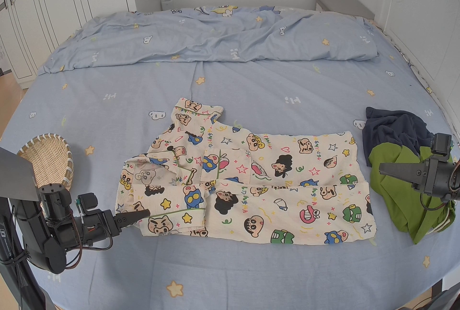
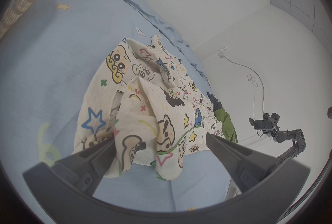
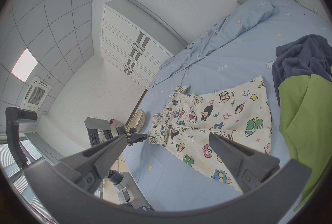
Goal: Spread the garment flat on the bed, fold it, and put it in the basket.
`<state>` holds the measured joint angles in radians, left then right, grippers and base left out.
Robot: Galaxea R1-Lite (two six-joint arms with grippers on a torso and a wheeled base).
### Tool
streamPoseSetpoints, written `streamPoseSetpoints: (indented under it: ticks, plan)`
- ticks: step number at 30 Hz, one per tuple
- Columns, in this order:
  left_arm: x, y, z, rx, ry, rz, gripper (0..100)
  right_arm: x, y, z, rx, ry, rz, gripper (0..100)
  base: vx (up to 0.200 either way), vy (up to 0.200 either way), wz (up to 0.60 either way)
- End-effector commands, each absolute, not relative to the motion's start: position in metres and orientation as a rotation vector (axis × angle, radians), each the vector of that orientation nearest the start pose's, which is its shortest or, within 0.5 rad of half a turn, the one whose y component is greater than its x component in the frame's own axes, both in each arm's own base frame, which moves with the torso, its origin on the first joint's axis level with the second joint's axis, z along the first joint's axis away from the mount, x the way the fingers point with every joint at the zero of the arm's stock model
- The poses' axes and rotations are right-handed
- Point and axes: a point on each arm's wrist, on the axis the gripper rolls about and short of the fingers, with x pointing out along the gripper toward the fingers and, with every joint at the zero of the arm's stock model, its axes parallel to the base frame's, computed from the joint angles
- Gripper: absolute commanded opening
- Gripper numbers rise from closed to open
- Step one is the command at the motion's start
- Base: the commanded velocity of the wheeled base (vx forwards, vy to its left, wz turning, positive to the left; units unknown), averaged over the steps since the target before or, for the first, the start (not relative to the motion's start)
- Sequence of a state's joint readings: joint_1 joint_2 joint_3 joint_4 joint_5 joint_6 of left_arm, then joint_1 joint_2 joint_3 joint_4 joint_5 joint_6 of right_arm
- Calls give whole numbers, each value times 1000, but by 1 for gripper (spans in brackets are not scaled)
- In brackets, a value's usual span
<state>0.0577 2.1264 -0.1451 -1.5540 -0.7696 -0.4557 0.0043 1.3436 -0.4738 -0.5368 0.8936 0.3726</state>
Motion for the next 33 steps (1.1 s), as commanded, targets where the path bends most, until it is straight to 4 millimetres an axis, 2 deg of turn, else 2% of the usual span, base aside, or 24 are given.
streamPoseSetpoints:
  ticks: [1, 9, 17, 22, 23, 33]
  plan:
    - [246, -1, 21, -608, 562, -598, 100, 191, 18, 177, 492, 474, 826, 100, 0, 0, 0]
    - [243, -3, 24, -606, 559, -605, 100, 191, 18, 177, 492, 474, 826, 100, 0, 0, 0]
    - [238, 4, 53, -570, 453, -605, 100, 191, 18, 177, 492, 472, 825, 100, 0, 0, 0]
    - [232, 8, 56, -588, 480, -579, 100, 192, 18, 178, 491, 470, 824, 100, 0, 0, 0]
    - [230, 15, 56, -604, 490, -540, 100, 192, 18, 178, 491, 469, 824, 100, 0, 0, 0]
    - [240, 38, 56, -614, 448, -462, 100, 191, 18, 179, 490, 465, 825, 100, 0, 0, 0]
